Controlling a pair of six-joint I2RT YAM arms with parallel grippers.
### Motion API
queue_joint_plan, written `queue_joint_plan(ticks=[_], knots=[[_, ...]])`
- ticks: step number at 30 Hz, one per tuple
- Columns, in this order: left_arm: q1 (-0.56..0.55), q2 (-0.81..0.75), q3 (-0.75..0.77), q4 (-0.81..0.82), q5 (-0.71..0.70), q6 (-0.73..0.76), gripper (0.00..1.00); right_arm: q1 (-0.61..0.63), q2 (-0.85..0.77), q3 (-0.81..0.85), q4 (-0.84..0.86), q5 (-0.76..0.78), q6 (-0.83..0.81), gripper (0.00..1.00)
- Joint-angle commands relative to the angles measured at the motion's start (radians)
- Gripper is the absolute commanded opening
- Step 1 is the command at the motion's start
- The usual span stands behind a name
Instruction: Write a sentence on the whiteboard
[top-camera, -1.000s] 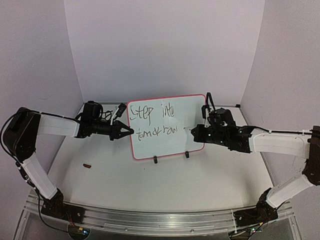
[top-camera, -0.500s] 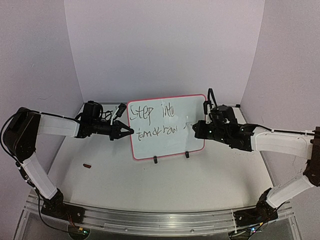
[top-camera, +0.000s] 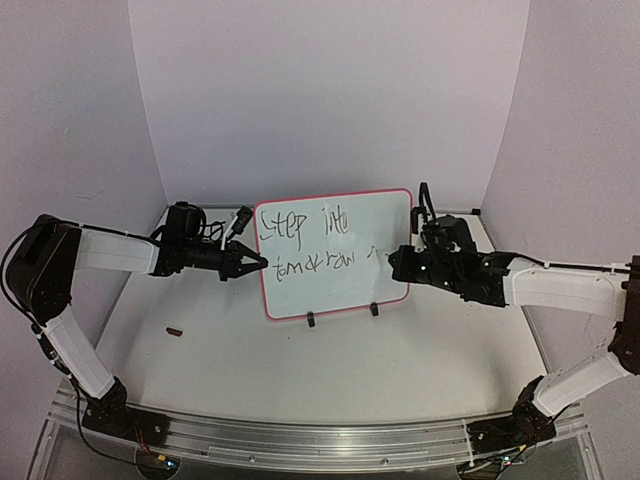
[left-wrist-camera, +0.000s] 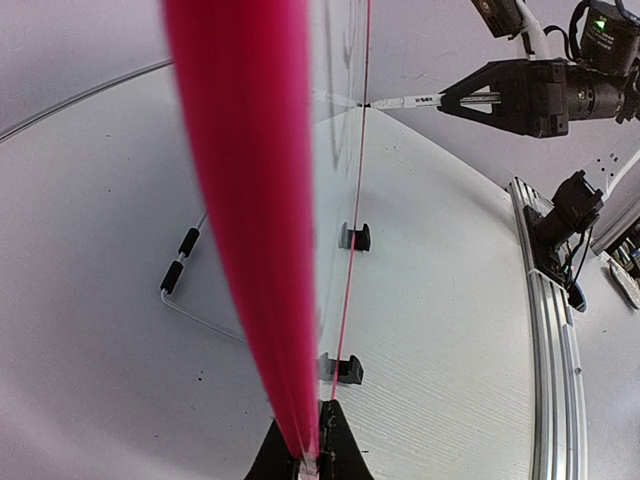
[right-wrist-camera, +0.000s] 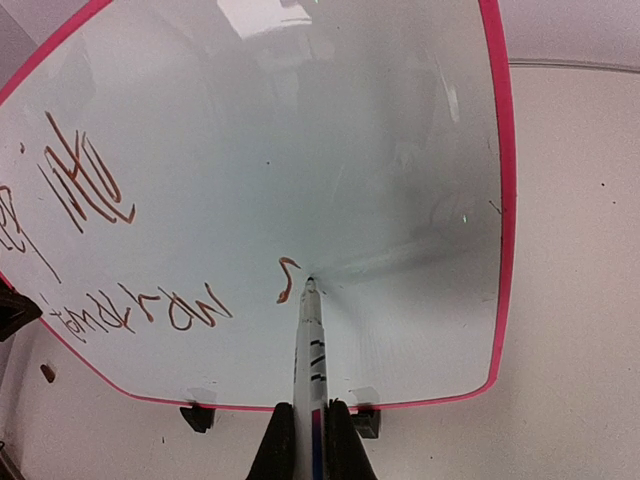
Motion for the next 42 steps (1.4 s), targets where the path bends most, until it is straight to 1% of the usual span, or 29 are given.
queue_joint_plan(ticks=[1,15,22,29,42], knots=[[-0.003,0.014,-0.013,-0.059,-0.137,0.049,0.0,-0.004,-0.025,-0.018,0.011,0.016,0.026,0.0],[-0.002,0.01,-0.013,-0.059,-0.139,0.048,0.0,-0.004,-0.002,-0.018,0.01,0.007,0.039,0.0],[-0.002,0.011,-0.013,-0.059,-0.139,0.049,0.0,-0.003,-0.022,-0.002,0.008,0.006,0.028,0.0],[-0.004,0.009,-0.013,-0.059,-0.139,0.049,0.0,-0.004,0.015,0.035,0.002,0.01,0.006,0.0],[-0.003,0.015,-0.011,-0.059,-0.139,0.049,0.0,-0.004,0.03,0.096,0.001,0.008,-0.03,0.0]])
